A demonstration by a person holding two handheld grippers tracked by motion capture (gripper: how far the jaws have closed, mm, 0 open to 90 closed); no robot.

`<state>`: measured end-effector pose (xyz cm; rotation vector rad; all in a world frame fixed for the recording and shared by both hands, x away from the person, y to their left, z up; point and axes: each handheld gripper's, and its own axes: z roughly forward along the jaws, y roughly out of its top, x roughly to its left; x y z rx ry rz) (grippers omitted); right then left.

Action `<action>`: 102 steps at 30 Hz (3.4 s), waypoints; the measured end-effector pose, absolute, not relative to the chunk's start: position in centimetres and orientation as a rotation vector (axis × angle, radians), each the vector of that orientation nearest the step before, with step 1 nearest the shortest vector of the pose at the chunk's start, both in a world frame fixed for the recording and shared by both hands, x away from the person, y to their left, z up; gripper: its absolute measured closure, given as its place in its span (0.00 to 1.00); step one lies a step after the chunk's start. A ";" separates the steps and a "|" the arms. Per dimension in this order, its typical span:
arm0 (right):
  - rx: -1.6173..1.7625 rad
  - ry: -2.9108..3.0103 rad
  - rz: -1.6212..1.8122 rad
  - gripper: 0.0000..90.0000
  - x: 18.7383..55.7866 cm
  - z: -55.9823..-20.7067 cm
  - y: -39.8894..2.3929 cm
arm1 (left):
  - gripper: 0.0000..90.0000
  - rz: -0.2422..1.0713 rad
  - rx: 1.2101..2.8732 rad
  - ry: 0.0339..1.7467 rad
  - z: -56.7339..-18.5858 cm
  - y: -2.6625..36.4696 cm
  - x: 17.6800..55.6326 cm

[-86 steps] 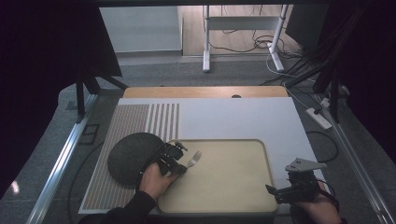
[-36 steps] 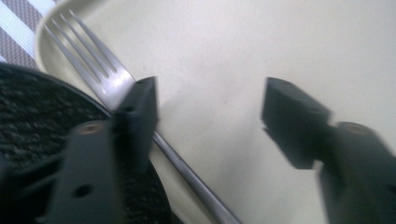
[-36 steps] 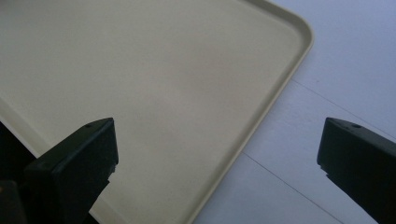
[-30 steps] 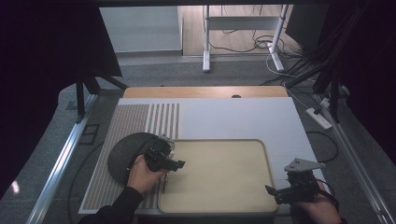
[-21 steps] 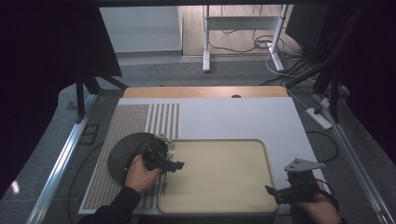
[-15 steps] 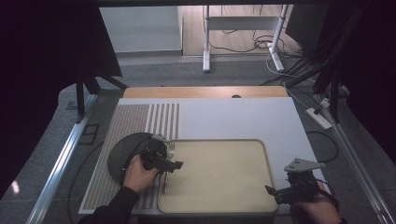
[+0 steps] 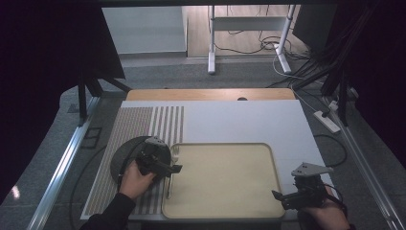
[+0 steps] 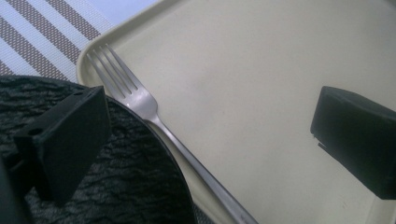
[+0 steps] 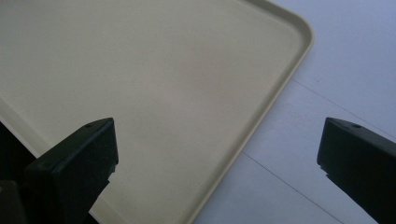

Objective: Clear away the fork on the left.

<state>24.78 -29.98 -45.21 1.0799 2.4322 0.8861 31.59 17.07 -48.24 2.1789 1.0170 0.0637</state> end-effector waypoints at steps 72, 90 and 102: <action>1.083 2.412 0.892 0.00 24.6 -45.2 -30.0 | 0.00 0.163 2.003 1.253 -48.4 26.2 22.3; 1.099 2.368 0.890 0.00 24.5 -45.1 -30.1 | 0.00 0.249 2.001 1.313 -47.9 27.1 20.3; 1.110 2.343 0.872 0.00 24.5 -45.0 -30.1 | 0.00 0.272 2.013 1.351 -47.8 27.4 19.6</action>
